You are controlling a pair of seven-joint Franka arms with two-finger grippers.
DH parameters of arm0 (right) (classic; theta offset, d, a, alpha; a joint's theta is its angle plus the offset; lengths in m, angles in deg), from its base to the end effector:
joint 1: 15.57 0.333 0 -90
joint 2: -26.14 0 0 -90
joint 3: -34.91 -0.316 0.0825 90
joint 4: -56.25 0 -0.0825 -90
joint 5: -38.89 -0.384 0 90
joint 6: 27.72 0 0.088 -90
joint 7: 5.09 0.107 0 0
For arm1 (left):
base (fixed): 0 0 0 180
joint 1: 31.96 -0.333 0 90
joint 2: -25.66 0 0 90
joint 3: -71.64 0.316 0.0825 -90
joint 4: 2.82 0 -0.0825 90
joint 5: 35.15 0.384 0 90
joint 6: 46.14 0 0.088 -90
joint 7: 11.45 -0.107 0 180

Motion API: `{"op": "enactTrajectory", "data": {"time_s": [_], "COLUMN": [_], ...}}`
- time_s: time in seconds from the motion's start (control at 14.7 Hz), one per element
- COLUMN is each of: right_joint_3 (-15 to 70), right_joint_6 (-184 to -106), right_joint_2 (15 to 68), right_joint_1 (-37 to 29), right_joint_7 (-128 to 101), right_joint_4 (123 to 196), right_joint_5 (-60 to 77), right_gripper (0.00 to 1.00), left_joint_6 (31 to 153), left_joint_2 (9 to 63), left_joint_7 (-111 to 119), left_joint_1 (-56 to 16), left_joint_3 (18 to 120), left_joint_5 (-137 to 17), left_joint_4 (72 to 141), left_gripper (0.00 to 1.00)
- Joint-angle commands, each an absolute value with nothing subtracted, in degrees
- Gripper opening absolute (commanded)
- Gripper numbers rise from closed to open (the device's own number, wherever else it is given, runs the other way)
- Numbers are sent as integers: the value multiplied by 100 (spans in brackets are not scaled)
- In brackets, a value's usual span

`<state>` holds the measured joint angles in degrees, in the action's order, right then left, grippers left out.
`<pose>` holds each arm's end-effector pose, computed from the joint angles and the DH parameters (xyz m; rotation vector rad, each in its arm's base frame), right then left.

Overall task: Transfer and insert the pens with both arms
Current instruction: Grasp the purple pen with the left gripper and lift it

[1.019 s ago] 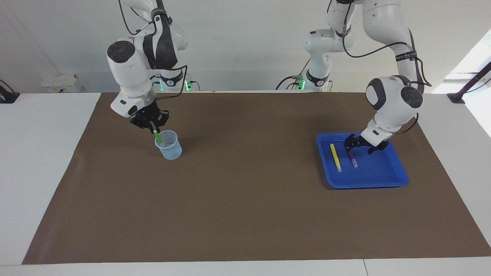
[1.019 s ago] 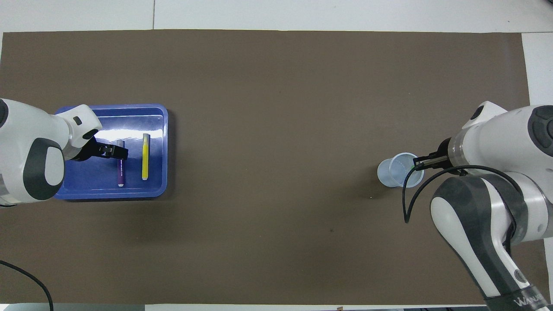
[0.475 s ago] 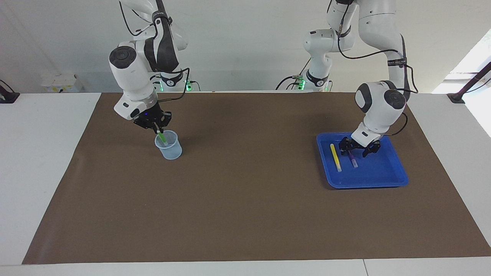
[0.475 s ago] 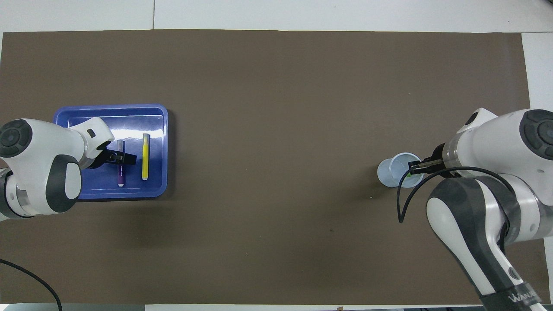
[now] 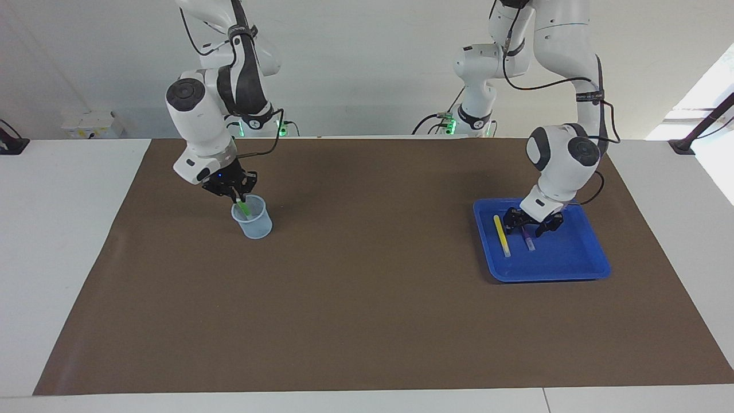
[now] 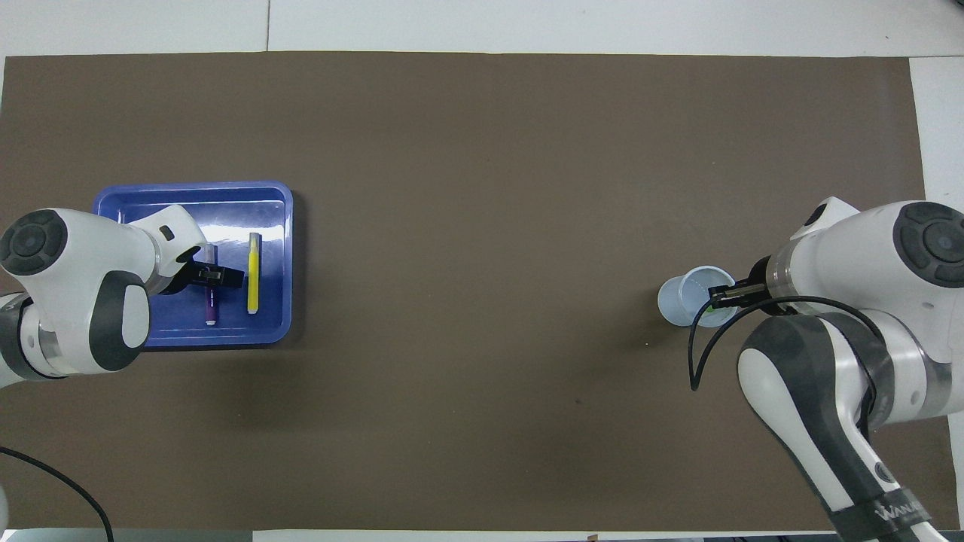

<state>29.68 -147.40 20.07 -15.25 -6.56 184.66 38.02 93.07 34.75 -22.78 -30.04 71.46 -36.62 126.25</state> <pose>0.4977 0.0496 0.4090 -3.1339 -0.1788 0.0736 0.5386 -0.0198 0.2956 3.1075 -0.3355 0.0307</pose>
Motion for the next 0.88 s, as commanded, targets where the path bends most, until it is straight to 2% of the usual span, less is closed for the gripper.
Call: {"op": "enactTrajectory", "data": {"time_s": [0.0, 0.07, 0.2, 0.27, 0.41, 0.54, 0.68, 0.81], "right_joint_3": [2902, 2902, 2902, 2902, 2902, 2902, 2902, 2893], "right_joint_6": [-14883, -14892, -14892, -14892, -14892, -14874, -14778, -14367], "right_joint_2": [1972, 1972, 1972, 1972, 1972, 1981, 2007, 1946], "right_joint_1": [-1627, -1627, -1627, -1618, -1627, -1618, -1601, -1566], "right_joint_7": [-614, -605, -597, -597, -597, -588, -605, -614], "right_joint_4": [18642, 18642, 18642, 18642, 18642, 18607, 18406, 18046], "right_joint_5": [3714, 3714, 3679, 3678, 3678, 3678, 3678, 3521], "right_gripper": [6, 11, 32, 36, 50, 75, 85, 98], "left_joint_6": [9466, 9457, 9431, 9422, 9387, 9300, 9055, 8642], "left_joint_2": [3462, 3462, 3471, 3471, 3480, 3480, 3515, 3541], "left_joint_7": [-2182, -2191, -2191, -2200, -2200, -2191, -2165, -2139], "left_joint_1": [-2984, -2993, -3011, -3020, -3029, -3029, -3029, -3029], "left_joint_3": [7199, 7199, 7199, 7199, 7199, 7190, 7190, 7190], "left_joint_5": [-3559, -3559, -3559, -3559, -3559, -3568, -3577, -3603], "left_joint_4": [12717, 12717, 12700, 12691, 12665, 12603, 12420, 12121], "left_gripper": [56, 44, 6, 0, 0, 0, 0, 0]}}
